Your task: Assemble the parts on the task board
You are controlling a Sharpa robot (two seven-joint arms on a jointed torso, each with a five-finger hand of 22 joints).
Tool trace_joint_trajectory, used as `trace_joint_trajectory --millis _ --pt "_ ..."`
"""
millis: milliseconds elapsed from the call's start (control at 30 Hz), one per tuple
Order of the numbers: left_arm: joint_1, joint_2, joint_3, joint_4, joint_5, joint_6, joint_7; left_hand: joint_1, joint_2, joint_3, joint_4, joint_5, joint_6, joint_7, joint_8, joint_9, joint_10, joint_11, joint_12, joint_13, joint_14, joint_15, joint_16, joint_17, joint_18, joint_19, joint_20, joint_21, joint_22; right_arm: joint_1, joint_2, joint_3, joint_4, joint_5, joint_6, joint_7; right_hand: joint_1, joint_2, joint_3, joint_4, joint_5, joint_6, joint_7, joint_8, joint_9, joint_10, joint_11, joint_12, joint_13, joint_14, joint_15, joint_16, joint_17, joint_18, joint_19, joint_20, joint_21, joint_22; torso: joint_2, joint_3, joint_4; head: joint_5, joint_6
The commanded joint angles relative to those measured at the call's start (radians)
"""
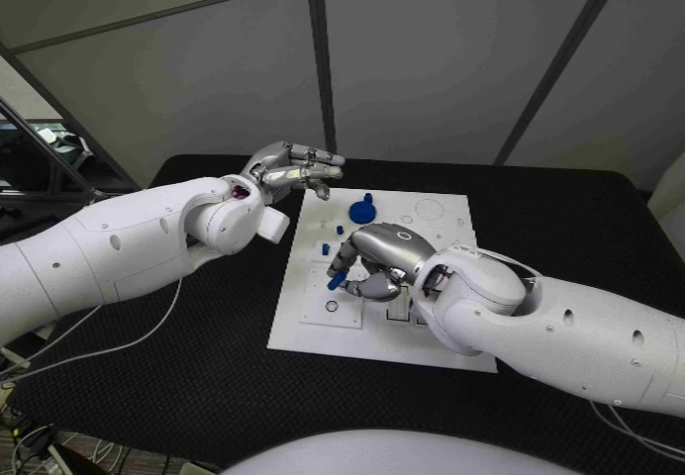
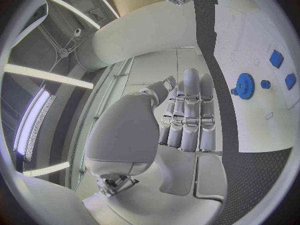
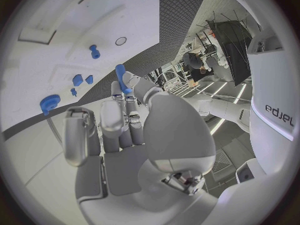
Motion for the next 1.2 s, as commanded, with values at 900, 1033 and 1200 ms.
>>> trace_joint_trajectory --millis 900,1033,1200 --pt "0.001 0.005 0.001 -0.006 0.005 0.015 0.006 -0.001 0.01 -0.004 0.0 -0.003 -0.003 0.007 -0.005 0.0 -0.006 0.003 0.0 0.001 -0.003 0.003 -0.003 -0.001 -0.012 -0.006 0.004 -0.006 -0.002 -0.024 0.049 -0.025 -0.071 -0.043 0.09 -0.006 -0.006 0.002 0.001 -0.004 0.002 -0.002 0.006 -0.009 0.001 0.004 0.001 -0.007 0.0 -0.002 -0.001 -0.002 -0.001 -0.012 0.042 -0.003 -0.006 0.137 -0.001 0.0016 -0.0022 0.012 -0.012" --pt "0.001 0.004 0.001 -0.007 0.005 0.016 0.005 -0.001 0.01 -0.004 0.0 -0.003 -0.003 0.007 -0.005 0.0 -0.006 0.003 0.0 0.001 -0.003 0.003 -0.003 -0.001 -0.012 -0.006 0.004 -0.006 -0.002 -0.025 0.046 -0.025 -0.069 -0.048 0.099 -0.008 -0.006 0.002 0.001 -0.004 0.002 -0.002 0.006 -0.009 0.001 0.004 0.001 -0.007 0.0 -0.002 -0.001 -0.002 -0.001 -0.012 0.042 -0.003 -0.006 0.137 -0.001 0.0014 -0.0018 0.009 -0.01" --pt "0.001 0.003 0.001 -0.007 0.005 0.017 0.004 -0.001 0.01 -0.004 0.0 -0.003 -0.003 0.007 -0.005 0.0 -0.006 0.003 0.0 0.001 -0.003 0.003 -0.003 -0.001 -0.012 -0.006 0.004 -0.006 -0.002 -0.025 0.044 -0.025 -0.065 -0.067 0.105 -0.022 -0.006 0.002 0.001 -0.004 0.002 -0.002 0.006 -0.009 0.001 0.004 0.001 -0.007 0.0 -0.002 -0.001 -0.002 -0.001 -0.012 0.042 -0.003 -0.006 0.137 -0.001 0.0017 -0.0021 0.008 -0.009"
